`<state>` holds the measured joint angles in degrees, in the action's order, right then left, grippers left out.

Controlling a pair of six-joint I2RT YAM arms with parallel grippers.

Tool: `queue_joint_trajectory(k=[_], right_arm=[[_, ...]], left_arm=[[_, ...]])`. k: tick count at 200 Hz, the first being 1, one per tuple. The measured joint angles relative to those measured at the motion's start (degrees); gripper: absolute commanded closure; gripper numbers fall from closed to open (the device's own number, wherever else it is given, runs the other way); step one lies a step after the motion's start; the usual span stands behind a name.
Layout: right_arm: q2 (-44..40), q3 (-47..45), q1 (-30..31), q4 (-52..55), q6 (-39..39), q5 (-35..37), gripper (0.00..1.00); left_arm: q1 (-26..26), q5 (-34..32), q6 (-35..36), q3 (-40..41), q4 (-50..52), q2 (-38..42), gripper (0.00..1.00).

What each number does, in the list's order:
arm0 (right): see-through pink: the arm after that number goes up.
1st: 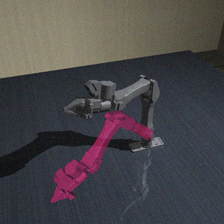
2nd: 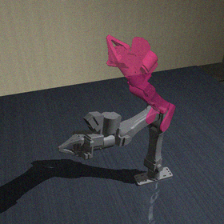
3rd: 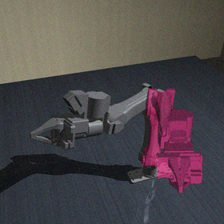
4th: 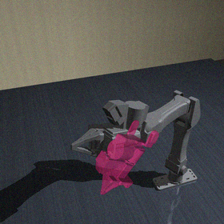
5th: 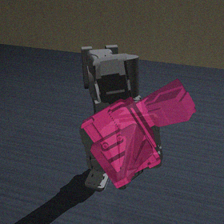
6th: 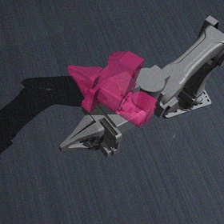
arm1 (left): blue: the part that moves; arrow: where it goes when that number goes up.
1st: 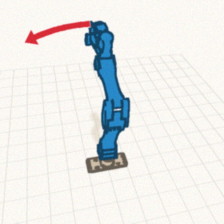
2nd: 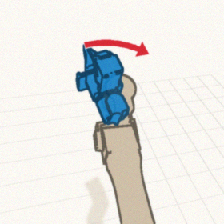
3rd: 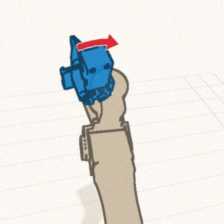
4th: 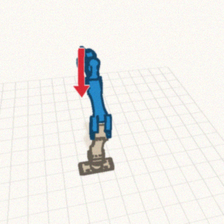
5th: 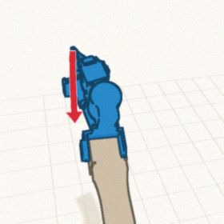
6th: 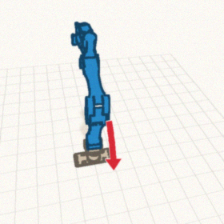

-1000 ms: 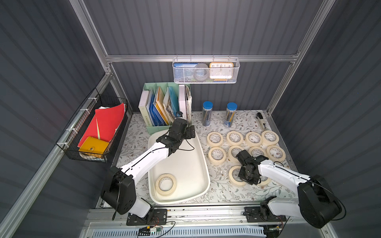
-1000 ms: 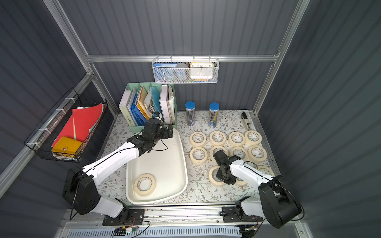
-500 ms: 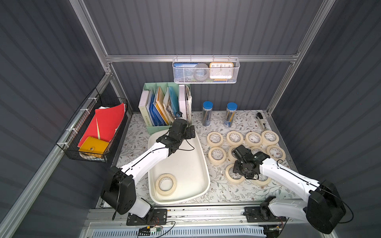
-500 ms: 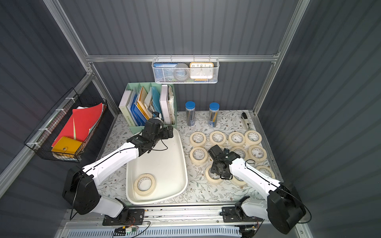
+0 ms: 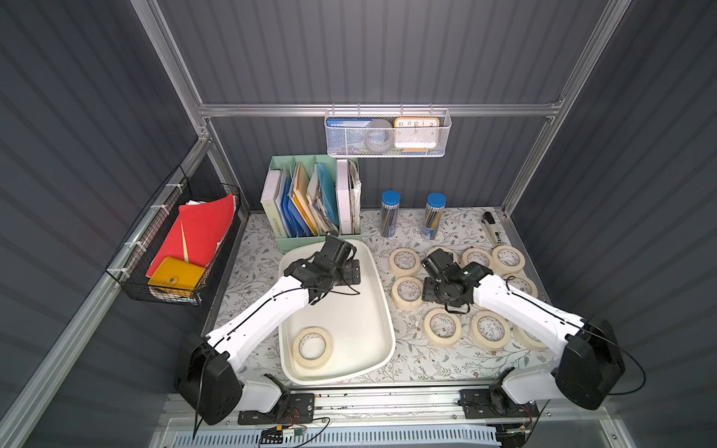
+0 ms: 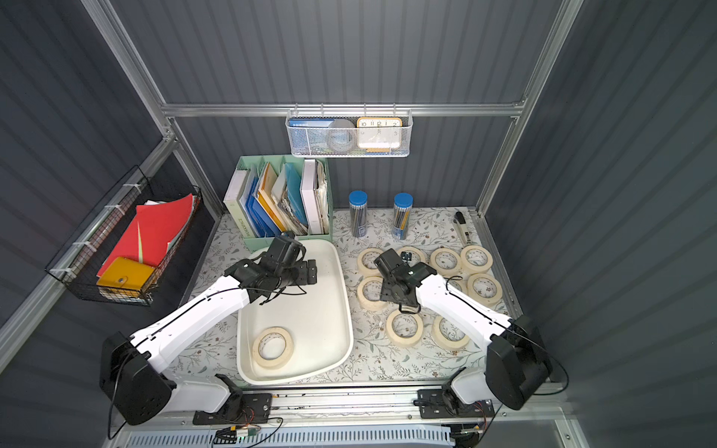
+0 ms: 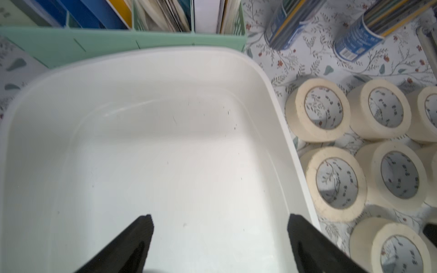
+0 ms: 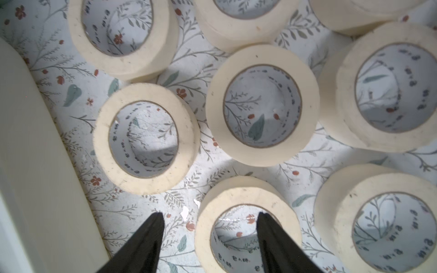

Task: Take out the art tape in the storage box
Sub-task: Pick up the art tape from the storage box.

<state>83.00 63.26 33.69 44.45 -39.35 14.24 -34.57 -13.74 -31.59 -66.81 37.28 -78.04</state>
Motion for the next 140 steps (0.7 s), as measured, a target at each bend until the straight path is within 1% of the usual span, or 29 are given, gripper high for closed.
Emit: queue_joint_trajectory(k=[23, 38, 70, 109, 140], right_arm=[[4.3, 4.7, -1.0, -0.6, 2.9, 0.0, 0.32], [6.3, 6.9, -1.7, -0.9, 4.6, -0.2, 0.32], [8.2, 9.3, -3.3, -1.3, 7.3, -0.8, 0.32], [8.6, 9.6, -5.3, -1.3, 9.5, -1.6, 0.32], [9.0, 9.6, -6.1, -1.3, 10.3, -2.4, 0.32]], left_arm=[[-4.6, 2.4, -5.3, 3.5, 5.1, 3.2, 0.11], [-6.5, 4.4, -8.5, 5.2, 7.8, 4.4, 0.15], [-10.6, 6.6, -14.6, 8.3, 11.9, 6.1, 0.19], [-11.2, 7.7, -21.3, 16.0, 14.4, 12.0, 0.21], [-11.2, 7.3, -24.5, 21.0, 14.3, 15.3, 0.20]])
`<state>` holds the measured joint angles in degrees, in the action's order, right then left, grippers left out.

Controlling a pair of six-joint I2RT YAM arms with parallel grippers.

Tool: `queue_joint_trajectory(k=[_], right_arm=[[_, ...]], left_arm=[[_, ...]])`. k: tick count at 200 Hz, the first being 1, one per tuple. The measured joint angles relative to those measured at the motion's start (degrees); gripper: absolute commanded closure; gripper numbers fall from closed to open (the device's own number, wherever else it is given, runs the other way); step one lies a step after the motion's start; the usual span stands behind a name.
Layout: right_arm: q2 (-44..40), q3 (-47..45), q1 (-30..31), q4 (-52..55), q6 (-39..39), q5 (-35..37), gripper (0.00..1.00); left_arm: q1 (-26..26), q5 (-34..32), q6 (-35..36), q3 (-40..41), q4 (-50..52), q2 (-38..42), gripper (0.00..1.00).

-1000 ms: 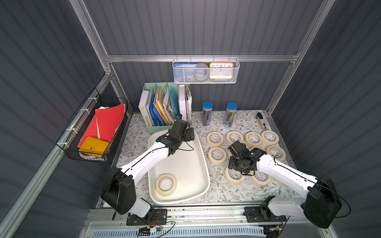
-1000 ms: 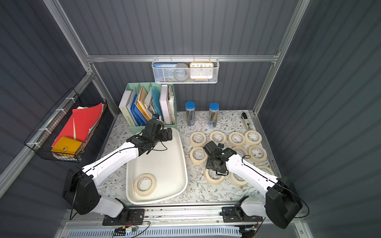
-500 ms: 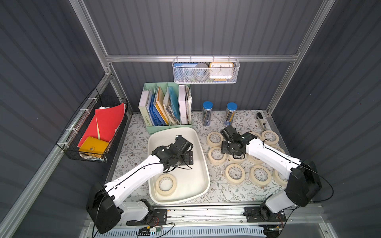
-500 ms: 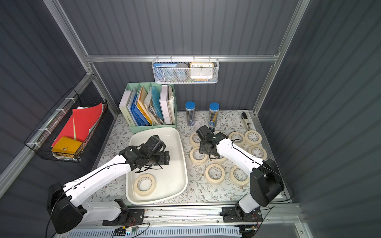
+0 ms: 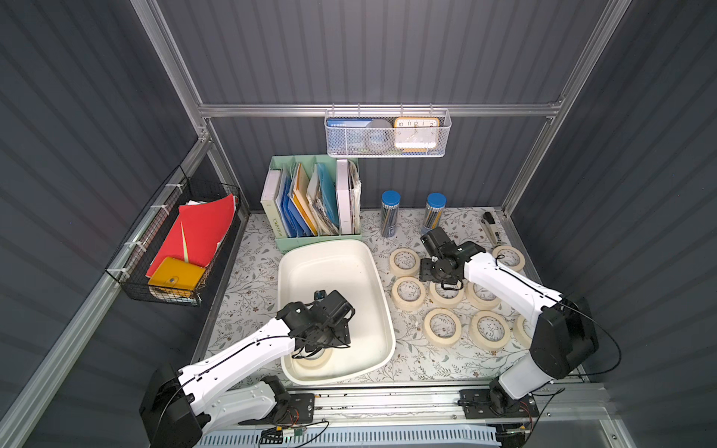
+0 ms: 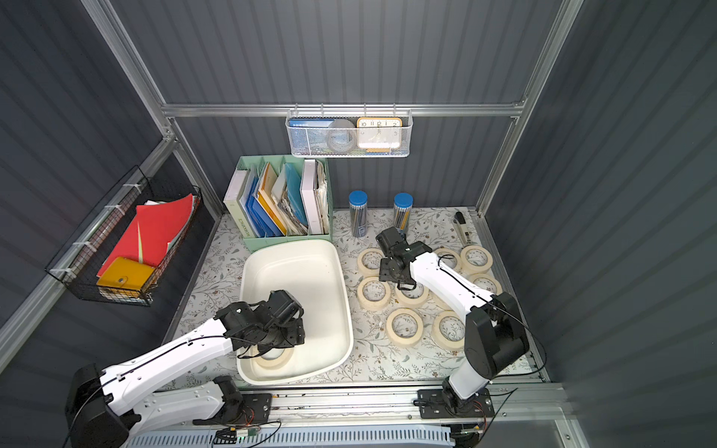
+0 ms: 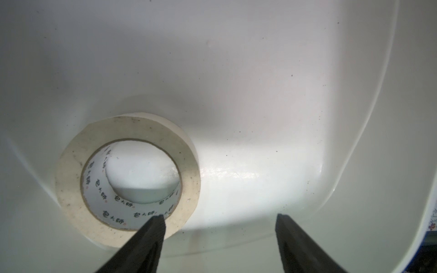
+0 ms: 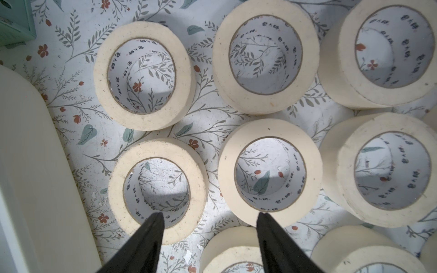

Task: Take out the art tape in the storage box
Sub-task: Pick up the art tape from the storage box.

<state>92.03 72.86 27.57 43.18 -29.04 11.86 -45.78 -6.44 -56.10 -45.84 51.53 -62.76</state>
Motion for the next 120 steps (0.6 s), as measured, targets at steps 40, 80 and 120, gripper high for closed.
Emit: queue_joint_trajectory(k=[40, 80, 120], right_arm=[[0.2, 0.0, -0.3, 0.0, 0.3, -0.3, 0.32], [0.2, 0.0, -0.5, 0.0, 0.5, -0.7, 0.32], [0.2, 0.0, -0.5, -0.2, 0.6, -1.6, 0.32]], left_arm=[[0.0, 0.1, -1.9, 7.6, -4.5, -1.6, 0.20], [0.0, 0.7, -3.8, 10.9, -9.7, -1.7, 0.29], [0.0, -0.2, -5.0, 12.2, -13.1, -2.4, 0.66]])
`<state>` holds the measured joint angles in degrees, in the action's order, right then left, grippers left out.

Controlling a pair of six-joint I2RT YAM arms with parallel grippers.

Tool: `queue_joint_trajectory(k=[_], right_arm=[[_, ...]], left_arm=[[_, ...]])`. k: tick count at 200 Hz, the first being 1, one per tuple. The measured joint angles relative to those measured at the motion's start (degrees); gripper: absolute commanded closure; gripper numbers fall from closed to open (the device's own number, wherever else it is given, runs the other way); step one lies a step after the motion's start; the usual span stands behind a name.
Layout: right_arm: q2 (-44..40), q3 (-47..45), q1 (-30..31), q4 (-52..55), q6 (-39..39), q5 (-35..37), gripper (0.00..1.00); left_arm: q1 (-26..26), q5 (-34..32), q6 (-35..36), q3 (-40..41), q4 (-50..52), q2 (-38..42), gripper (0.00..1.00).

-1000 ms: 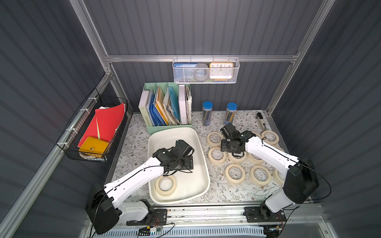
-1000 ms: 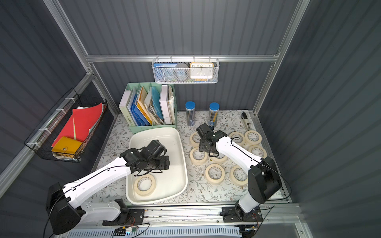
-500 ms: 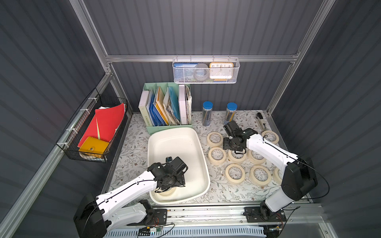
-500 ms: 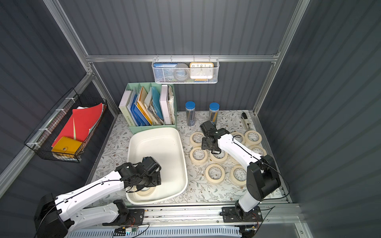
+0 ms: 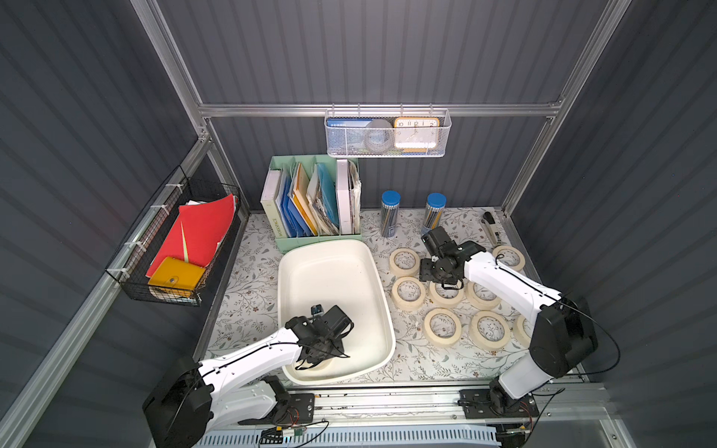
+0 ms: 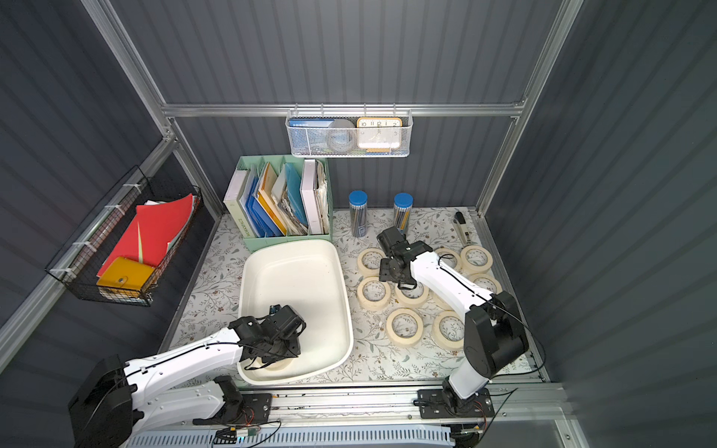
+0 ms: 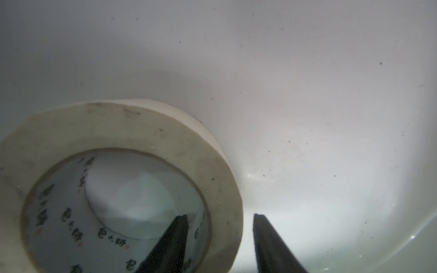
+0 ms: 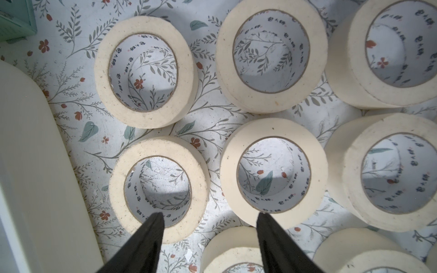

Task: Take out the art tape in the storage box
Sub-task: Pick up the art tape from the storage box.

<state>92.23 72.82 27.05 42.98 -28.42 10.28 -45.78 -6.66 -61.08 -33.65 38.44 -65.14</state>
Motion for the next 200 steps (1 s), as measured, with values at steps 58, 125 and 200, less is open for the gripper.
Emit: queue_joint_trajectory(k=[58, 125, 200], right_arm=[[-2.1, -3.6, -0.1, -3.1, 0.3, -5.6, 0.32], [-3.7, -6.9, -1.4, -9.7, 0.3, -20.1, 0.32], [-2.8, -14.5, -6.2, -30.1, -6.1, -40.4, 0.32]], left_arm=[[0.0, -3.4, 1.1, -9.1, -0.4, -4.5, 0.96], [9.1, 3.3, 11.1, -22.1, -17.8, -12.2, 1.00], [19.2, 30.1, 13.9, -17.5, -52.9, -12.6, 1.00]])
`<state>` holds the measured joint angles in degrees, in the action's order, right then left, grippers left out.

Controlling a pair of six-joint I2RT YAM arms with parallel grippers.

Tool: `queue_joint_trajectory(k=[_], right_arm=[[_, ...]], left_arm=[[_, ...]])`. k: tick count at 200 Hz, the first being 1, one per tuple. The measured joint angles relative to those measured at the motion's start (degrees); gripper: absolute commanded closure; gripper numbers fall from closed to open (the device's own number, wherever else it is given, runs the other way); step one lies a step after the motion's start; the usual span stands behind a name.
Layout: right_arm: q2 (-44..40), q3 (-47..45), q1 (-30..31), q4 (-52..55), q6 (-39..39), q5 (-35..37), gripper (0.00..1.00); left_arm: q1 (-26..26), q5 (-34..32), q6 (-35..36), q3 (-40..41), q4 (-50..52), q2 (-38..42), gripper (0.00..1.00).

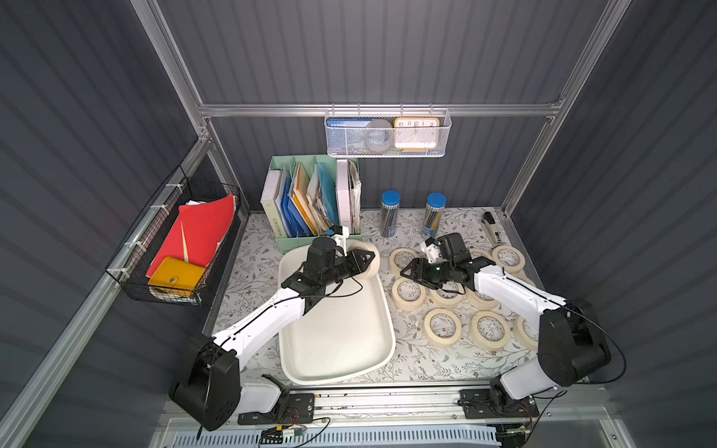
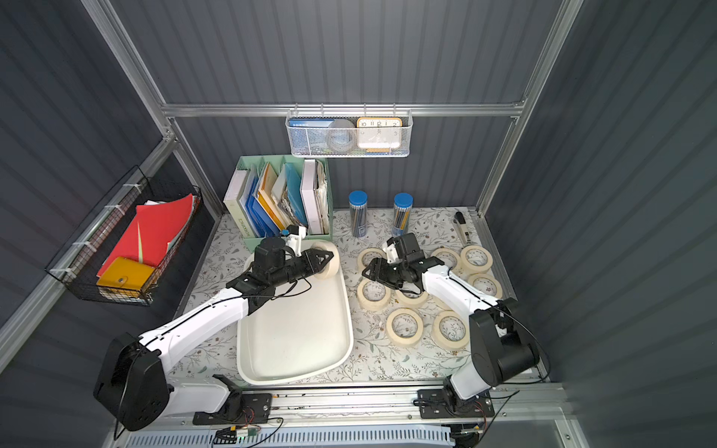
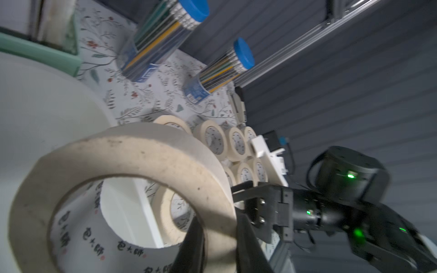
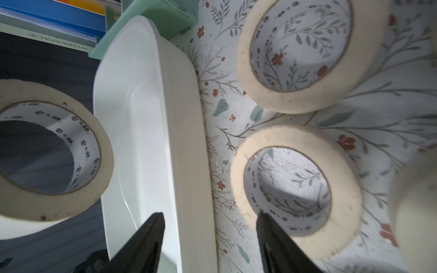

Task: Take out the art tape in the storage box
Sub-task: Pick up the art tape from the storage box.

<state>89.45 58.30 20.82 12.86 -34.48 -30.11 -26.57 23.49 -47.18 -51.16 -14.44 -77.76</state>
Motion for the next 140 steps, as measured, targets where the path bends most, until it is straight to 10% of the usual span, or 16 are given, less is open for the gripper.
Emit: queue_joint_trajectory(k=[140], right_arm=[[21.2, -2.6, 1.4, -65.1, -44.3, -16.2, 0.32]], left_arm=[[1.8, 13.8, -3.8, 6.6, -28.0, -2.5, 1.00]])
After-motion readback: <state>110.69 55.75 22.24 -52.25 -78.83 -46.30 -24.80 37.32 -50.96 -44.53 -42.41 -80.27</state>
